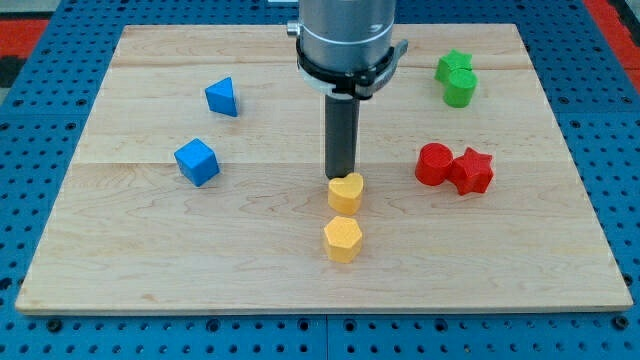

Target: Slide the yellow heart slightly down

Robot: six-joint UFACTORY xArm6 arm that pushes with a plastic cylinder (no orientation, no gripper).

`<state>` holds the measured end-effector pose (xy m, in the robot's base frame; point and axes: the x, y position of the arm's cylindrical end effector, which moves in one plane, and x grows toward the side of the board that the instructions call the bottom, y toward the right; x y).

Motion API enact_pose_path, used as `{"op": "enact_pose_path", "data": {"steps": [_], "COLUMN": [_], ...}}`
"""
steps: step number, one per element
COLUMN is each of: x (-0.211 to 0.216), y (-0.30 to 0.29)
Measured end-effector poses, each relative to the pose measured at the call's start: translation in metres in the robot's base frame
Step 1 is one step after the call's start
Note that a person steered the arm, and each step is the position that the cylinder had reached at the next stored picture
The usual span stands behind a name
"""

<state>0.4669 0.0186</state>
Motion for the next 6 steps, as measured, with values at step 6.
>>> {"op": "enact_pose_path", "data": {"steps": [6], "x": [0.02], "y": [0.048]}}
